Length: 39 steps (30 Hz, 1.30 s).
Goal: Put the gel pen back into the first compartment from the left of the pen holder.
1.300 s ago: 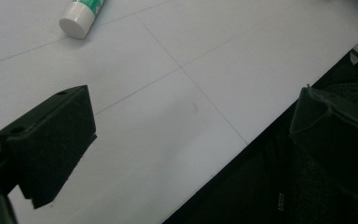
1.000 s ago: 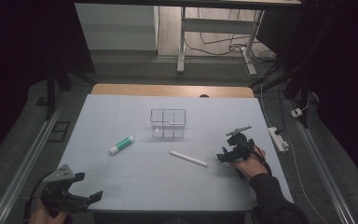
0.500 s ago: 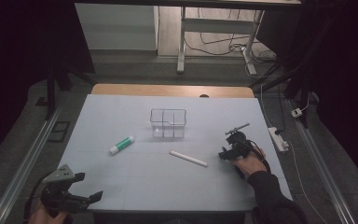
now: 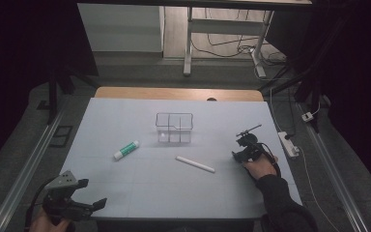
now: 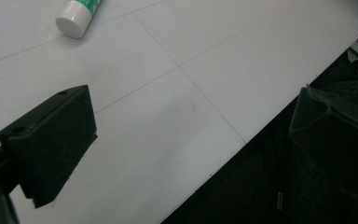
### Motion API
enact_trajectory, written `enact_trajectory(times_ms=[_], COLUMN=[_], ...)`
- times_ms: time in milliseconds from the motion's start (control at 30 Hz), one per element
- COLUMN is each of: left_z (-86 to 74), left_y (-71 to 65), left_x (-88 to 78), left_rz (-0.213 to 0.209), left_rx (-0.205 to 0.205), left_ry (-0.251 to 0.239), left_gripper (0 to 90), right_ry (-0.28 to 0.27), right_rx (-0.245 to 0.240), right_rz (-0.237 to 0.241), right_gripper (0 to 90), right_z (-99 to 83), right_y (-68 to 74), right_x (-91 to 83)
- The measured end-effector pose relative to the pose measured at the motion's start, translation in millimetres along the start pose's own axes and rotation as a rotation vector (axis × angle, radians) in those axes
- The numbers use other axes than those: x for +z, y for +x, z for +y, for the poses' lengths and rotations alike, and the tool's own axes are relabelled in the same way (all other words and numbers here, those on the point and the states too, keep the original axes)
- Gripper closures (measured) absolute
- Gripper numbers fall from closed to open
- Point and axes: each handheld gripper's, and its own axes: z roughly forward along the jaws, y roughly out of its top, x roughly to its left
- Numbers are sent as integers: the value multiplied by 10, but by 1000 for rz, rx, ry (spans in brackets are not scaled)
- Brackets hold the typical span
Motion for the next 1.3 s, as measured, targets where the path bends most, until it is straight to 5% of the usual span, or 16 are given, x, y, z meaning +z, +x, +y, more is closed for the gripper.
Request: enact_trajectory(times_ms=[267, 733, 1033, 1300], left_z=[0, -1, -1, -2], left_y=[-5, 4, 11, 12], left_x=[-2, -3, -2, -3], left_rz=[0, 3, 3, 2], left_rx=[7, -5, -12, -12], left_ry=[1, 0, -1, 0], left_gripper=[9, 6, 6, 7], right_ry=[-36, -242, -382, -428], right_rx=[-8, -73, -132, -173], right_rz=[32, 93, 162, 198], right_gripper=[804, 804, 804, 804], right_z=[-7, 80, 243, 400], right_y=[-8, 104, 322, 478], right_x=[-32, -356, -587, -636])
